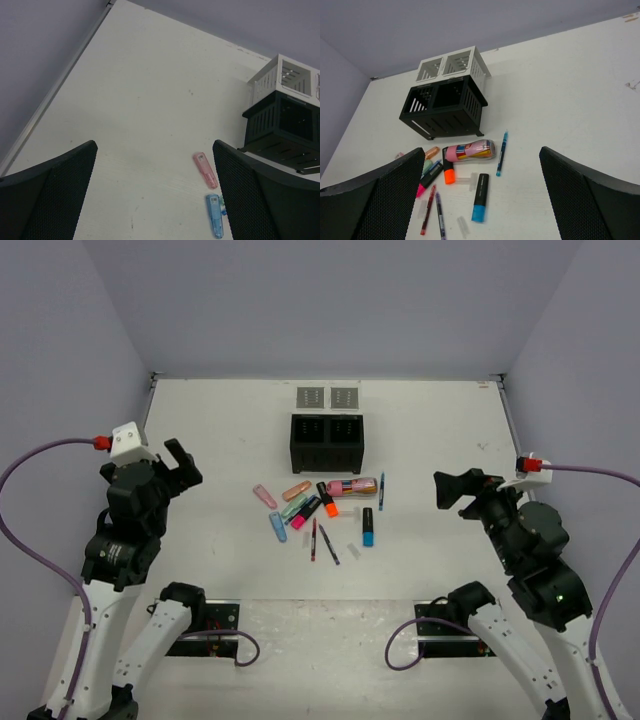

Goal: Sort the stationery into containers
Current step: Pick up the pen from the center of the board.

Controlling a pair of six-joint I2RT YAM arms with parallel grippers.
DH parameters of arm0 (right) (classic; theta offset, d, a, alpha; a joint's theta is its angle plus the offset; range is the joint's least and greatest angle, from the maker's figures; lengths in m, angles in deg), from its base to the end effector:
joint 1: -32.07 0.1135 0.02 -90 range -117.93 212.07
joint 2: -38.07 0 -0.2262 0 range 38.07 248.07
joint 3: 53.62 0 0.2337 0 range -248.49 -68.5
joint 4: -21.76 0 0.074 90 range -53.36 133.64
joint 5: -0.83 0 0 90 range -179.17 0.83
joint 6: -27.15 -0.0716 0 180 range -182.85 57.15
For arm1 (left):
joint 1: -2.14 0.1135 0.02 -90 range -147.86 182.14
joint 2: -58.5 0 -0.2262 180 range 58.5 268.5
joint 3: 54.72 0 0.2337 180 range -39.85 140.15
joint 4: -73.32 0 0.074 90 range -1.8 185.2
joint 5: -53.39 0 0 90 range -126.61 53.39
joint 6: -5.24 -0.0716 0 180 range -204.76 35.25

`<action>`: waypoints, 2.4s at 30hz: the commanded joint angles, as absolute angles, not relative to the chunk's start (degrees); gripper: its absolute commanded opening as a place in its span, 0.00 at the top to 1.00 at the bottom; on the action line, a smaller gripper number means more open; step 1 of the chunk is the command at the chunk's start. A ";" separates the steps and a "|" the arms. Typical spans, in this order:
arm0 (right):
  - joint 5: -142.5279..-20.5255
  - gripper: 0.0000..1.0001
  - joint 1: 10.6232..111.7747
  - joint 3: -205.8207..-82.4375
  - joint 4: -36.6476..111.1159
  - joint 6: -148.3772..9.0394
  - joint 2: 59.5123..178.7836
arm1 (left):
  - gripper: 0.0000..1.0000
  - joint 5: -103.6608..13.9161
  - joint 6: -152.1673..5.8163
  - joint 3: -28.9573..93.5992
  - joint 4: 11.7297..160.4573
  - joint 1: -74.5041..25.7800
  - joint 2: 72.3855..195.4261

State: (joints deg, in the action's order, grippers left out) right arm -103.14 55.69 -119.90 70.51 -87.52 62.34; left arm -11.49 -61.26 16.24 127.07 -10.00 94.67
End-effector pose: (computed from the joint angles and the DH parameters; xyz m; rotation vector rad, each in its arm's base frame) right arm 0.1260 0.0362 0.3460 0.1999 1.6912 0.4262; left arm 0.1634 -0.0041 0.3352 -0.4749 1.8081 -0.0117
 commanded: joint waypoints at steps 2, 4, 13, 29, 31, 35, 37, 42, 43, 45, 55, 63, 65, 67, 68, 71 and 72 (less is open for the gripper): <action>-102.86 0.01 55.79 -119.42 70.61 -88.12 61.23 | 0.00 -11.89 -60.15 18.10 127.17 -10.26 95.50; -102.26 0.01 55.80 -118.68 70.02 -87.92 61.28 | 0.00 -12.73 -59.53 17.52 126.22 -10.34 95.05; -84.42 0.01 55.80 -115.10 57.39 -90.48 62.34 | 0.00 -16.05 -59.57 9.03 120.80 -10.26 95.73; -104.97 0.31 56.51 -128.15 64.32 -92.42 113.62 | 0.00 -24.50 -60.62 4.84 117.87 -10.43 97.33; -104.41 0.47 56.51 -127.88 63.41 -92.72 115.84 | 0.00 -25.26 -60.92 4.89 117.59 -10.43 97.86; -103.50 0.69 56.45 -127.09 61.35 -93.37 121.14 | 0.00 -26.40 -61.49 5.09 117.35 -10.43 99.12; -103.40 0.70 56.41 -127.05 59.46 -93.08 123.15 | 0.00 -26.86 -61.73 5.15 117.21 -10.43 99.54; -102.60 0.71 56.15 -129.46 58.16 -92.41 129.60 | 0.00 -27.18 -62.32 5.24 116.81 -10.34 99.31; -102.53 0.71 56.08 -129.88 58.05 -92.42 131.00 | 0.00 -27.31 -62.34 5.13 116.73 -10.31 99.28; -102.35 0.71 55.89 -130.54 57.91 -92.47 132.98 | 0.00 -27.73 -62.52 4.89 116.59 -10.26 99.28; -98.18 0.72 55.71 -130.77 55.76 -92.87 136.20 | 0.00 -29.49 -63.13 5.06 116.28 -9.82 99.94; -98.00 0.73 55.78 -130.81 55.86 -93.24 137.76 | 0.00 -29.69 -63.22 4.91 116.15 -9.75 99.19; -98.08 0.73 55.72 -131.08 56.21 -93.26 138.33 | 0.00 -29.67 -63.22 4.94 116.12 -9.70 98.81; -98.12 0.74 55.71 -131.73 57.23 -93.34 139.80 | 0.00 -29.64 -63.22 4.89 116.07 -9.64 98.64; -98.08 0.74 55.71 -132.13 57.60 -93.30 140.49 | 0.00 -29.56 -63.22 4.89 116.11 -9.64 98.56; -98.13 0.76 55.71 -132.99 58.81 -93.18 142.03 | 0.00 -29.09 -63.15 4.89 116.13 -9.57 98.49; -98.20 0.80 55.71 -132.94 58.87 -93.24 142.13 | 0.00 -28.99 -63.13 4.89 116.21 -9.55 98.29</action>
